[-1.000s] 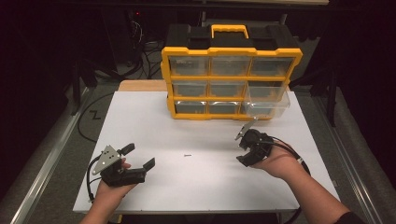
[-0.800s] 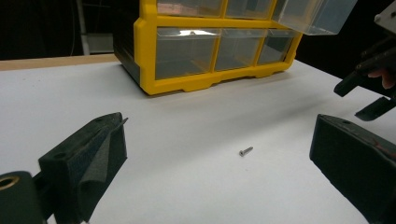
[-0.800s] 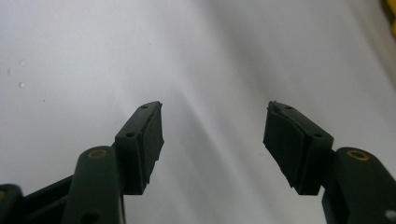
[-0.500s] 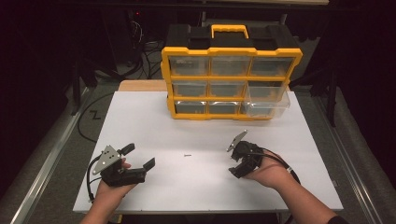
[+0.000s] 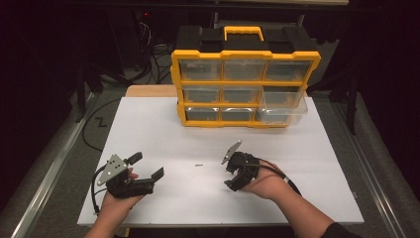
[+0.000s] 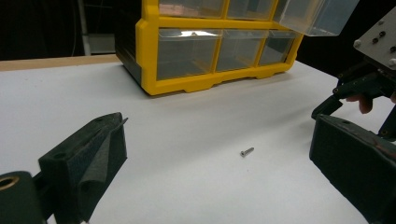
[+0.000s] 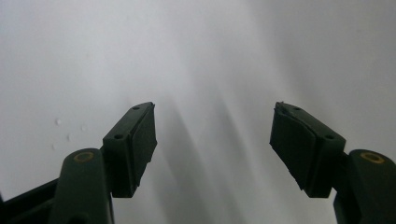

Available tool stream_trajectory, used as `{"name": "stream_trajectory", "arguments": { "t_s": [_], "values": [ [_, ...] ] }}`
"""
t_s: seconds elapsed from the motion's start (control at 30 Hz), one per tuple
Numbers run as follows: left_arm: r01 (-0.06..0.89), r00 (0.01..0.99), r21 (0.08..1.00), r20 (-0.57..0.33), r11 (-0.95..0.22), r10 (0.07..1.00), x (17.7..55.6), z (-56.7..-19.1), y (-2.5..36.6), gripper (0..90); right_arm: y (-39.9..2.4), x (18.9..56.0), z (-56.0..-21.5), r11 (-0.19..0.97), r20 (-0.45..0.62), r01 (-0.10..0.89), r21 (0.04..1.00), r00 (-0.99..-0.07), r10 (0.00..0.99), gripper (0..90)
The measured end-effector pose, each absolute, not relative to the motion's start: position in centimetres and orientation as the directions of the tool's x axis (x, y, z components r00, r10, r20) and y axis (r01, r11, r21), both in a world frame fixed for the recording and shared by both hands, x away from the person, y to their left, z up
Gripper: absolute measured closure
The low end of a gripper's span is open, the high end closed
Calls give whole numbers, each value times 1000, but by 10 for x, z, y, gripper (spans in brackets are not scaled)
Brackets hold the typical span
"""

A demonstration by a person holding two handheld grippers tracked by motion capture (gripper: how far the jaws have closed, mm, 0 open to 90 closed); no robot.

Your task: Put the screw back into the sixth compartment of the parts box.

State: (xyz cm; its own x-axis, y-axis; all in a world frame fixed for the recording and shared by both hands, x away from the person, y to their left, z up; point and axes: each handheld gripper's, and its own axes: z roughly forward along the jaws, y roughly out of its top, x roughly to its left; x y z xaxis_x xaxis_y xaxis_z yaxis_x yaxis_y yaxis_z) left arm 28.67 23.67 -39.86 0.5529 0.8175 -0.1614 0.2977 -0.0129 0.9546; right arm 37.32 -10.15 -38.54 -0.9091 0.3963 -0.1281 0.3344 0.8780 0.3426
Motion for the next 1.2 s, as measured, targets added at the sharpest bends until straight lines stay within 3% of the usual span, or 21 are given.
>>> {"name": "stream_trajectory", "arguments": {
  "t_s": [0.6, 1.2],
  "values": [
    [292, 550, 956, -163, -7, 819, 286, -398, 238, 44, -63, 384, -390, 871, -97, 288, 398, -931, 352, 426],
    [295, 549, 956, -163, -7, 820, 286, -398, 238, 44, -44, 407, -400, 846, -56, 303, 439, -930, 362, 656]
  ]
}}
